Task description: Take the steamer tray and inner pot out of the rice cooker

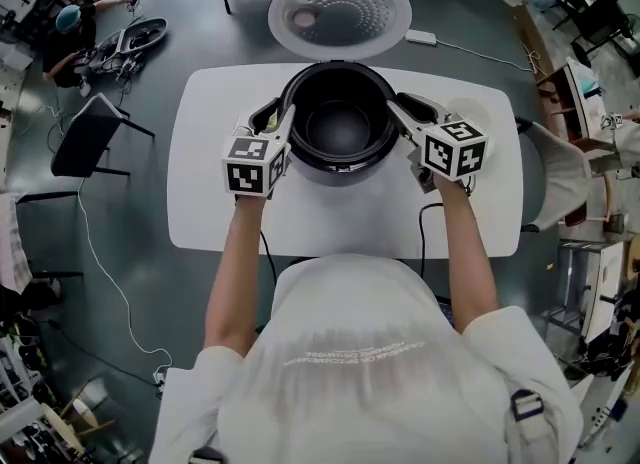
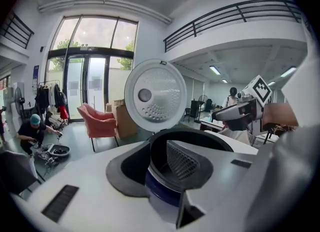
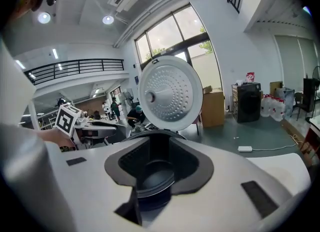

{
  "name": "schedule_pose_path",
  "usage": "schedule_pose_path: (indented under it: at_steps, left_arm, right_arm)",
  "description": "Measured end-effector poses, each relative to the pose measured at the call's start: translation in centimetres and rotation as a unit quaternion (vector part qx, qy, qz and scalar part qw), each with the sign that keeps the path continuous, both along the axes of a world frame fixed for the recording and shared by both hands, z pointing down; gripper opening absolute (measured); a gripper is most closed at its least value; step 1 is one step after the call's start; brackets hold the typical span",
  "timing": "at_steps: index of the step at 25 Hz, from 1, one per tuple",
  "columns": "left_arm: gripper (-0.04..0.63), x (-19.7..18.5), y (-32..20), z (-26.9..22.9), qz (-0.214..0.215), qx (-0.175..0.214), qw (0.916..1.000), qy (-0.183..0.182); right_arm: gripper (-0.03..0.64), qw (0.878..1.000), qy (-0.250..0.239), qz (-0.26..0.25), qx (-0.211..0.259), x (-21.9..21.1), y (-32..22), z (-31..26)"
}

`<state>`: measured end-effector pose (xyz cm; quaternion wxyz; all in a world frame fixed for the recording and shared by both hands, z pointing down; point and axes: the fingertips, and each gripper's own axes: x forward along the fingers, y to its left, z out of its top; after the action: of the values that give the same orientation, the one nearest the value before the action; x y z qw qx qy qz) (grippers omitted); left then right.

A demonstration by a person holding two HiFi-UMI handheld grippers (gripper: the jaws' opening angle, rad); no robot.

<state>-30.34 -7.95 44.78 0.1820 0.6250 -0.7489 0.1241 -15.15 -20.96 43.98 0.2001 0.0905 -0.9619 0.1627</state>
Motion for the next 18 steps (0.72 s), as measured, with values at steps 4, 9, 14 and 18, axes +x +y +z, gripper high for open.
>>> schedule_pose_path:
  at_steps: [4,9,14,18]
  left_arm:
    - [0.159,-0.1,-0.2,2.3,0.002,-0.031,0.9992,0.027]
    - [0.194,-0.6,-0.2,3.9,-0.001,-0.056,0.9975,0.042]
    - [0.227,-1.1,-0.6,5.4,-0.007,-0.066,0.9967,0.046]
    - [0.230,-1.0,-0.7,6.1,-0.001,-0.071,0.9962,0.050]
  right_arm:
    - [0.195,1.000,0.024,0.004,-0.010,-0.1,-0.2,1.8]
    - [0.235,0.999,0.047,0.005,-0.024,-0.2,0.0,3.6]
    - [0.253,0.997,0.065,0.004,-0.042,-0.5,-0.3,5.8]
    - [0.253,0.996,0.077,-0.001,-0.053,-1.0,0.2,6.7]
